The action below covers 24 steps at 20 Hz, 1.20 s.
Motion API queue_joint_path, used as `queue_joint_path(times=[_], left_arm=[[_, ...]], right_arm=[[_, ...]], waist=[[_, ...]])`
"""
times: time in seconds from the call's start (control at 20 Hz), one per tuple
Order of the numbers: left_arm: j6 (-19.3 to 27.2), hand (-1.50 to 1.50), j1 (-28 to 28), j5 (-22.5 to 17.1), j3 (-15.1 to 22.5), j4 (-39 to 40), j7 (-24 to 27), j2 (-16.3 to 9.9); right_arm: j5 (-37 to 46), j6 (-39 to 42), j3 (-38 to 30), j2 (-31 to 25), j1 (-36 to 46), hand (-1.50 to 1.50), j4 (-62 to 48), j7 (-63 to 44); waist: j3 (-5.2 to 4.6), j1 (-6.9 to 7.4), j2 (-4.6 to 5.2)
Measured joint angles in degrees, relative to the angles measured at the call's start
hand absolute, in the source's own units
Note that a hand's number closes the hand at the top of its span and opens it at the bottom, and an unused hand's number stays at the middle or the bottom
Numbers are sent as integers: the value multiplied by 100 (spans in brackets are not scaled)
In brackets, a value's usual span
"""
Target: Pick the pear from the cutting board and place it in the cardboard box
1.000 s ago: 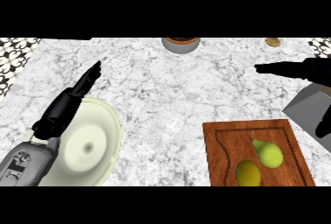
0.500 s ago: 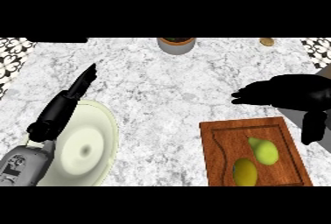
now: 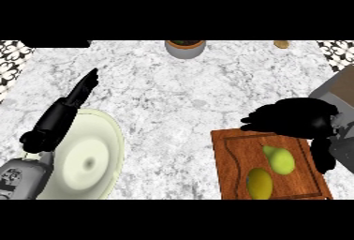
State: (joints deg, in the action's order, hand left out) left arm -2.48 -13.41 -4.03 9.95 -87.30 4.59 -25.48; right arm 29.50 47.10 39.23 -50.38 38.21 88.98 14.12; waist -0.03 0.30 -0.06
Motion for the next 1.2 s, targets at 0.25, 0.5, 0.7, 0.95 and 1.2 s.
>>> queue_joint_path(times=[0.25,0.5,0.7,0.95,1.2], left_arm=[[-53,0,60,127,-100,-65,-39,94],[-194,0,-25,233,-259,72,13,204],[-306,0,-154,309,-369,113,-87,283],[-406,0,-91,428,-464,102,-53,402],[-526,0,38,464,-569,-131,-153,467]], right_arm=[[271,148,-33,71,-373,-150,348,-244],[851,34,-108,339,-580,-150,258,-202],[1267,-61,-149,578,-675,-150,90,-76],[1744,-113,-200,636,-865,-150,125,16],[2301,-414,-188,875,-897,-150,-394,291]], waist=[[2,-23,0],[2,-18,6],[3,-15,10],[2,-18,5],[3,5,8]])
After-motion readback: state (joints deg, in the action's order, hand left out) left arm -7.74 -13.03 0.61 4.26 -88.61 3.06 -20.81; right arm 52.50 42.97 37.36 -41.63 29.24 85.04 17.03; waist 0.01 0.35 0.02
